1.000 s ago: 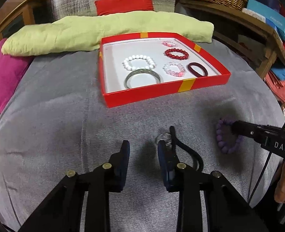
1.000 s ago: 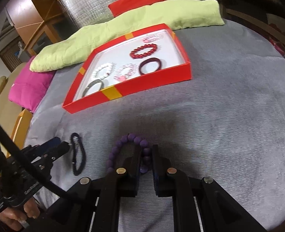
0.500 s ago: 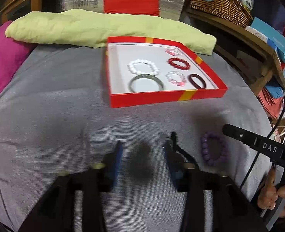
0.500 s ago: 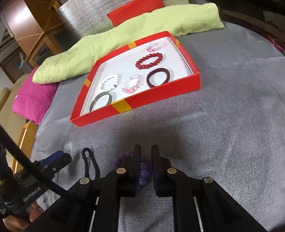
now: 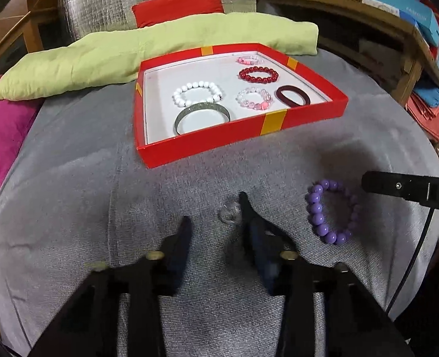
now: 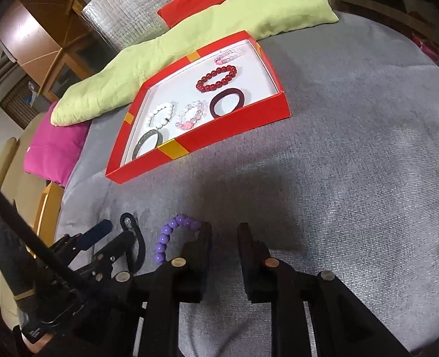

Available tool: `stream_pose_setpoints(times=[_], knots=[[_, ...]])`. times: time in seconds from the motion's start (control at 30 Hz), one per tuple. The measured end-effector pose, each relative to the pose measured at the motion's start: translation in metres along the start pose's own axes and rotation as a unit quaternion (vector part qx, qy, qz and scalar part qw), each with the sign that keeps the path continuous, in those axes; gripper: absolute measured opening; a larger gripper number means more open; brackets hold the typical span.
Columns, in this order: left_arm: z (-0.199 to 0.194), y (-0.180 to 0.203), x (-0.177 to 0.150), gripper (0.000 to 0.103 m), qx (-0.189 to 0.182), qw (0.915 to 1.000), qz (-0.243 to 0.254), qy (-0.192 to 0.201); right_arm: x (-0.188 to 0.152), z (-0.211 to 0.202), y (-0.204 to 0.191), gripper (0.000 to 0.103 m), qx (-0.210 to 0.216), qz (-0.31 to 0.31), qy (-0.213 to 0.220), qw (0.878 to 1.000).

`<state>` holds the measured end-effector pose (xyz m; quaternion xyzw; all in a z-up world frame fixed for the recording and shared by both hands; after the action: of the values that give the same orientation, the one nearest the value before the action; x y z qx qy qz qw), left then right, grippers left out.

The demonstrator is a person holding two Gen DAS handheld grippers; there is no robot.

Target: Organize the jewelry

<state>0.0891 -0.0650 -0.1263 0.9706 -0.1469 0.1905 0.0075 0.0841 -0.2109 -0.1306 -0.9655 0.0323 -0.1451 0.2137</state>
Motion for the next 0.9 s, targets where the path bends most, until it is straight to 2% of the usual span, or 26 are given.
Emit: stream_pose_setpoints(times=[0.13, 0.37, 0.43, 0.5, 0.8, 0.9], knots=[[0.000, -0.003, 0.000, 0.021, 0.014, 0.9999, 0.006, 0.002, 0.000, 0.002, -0.006, 0.020, 0.005, -0.007, -0.003, 1.000], [-0.005, -0.013, -0.002, 0.017, 0.031, 0.9995, 0.003, 0.007, -0.004, 0.012, -0.022, 0.020, -0.003, -0.038, -0.016, 0.999], [-0.007, -0.018, -0.003, 0.017, 0.036, 0.9993, 0.001, 0.010, -0.005, 0.015, -0.024, 0.029, -0.006, -0.042, -0.021, 0.999], [-0.009, -0.023, -0.004, 0.017, 0.043, 0.9990, -0.001, 0.013, -0.004, 0.016, -0.027, 0.031, -0.010, -0.047, -0.018, 0.999], [-0.019, -0.043, -0.008, 0.017, 0.056, 0.9981, -0.014, 0.023, -0.004, 0.022, -0.037, 0.031, -0.067, -0.091, 0.003, 0.994], [-0.020, -0.047, -0.009, 0.017, 0.057, 0.9980, -0.015, 0.024, -0.005, 0.024, -0.041, 0.027, -0.096, -0.116, 0.010, 0.989]])
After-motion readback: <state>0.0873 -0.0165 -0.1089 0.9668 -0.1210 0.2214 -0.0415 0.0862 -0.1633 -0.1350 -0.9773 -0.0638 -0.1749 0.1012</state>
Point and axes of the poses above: each gripper's, at about its wrist camera, not at the fingertips, and z roughly the way its jaws point, y to its right, x to its top, the point moved 9 cm from there along z, roughly the way its jaws point, and after that the axes turned 15 degrees about -y, right-handed, at the moved point
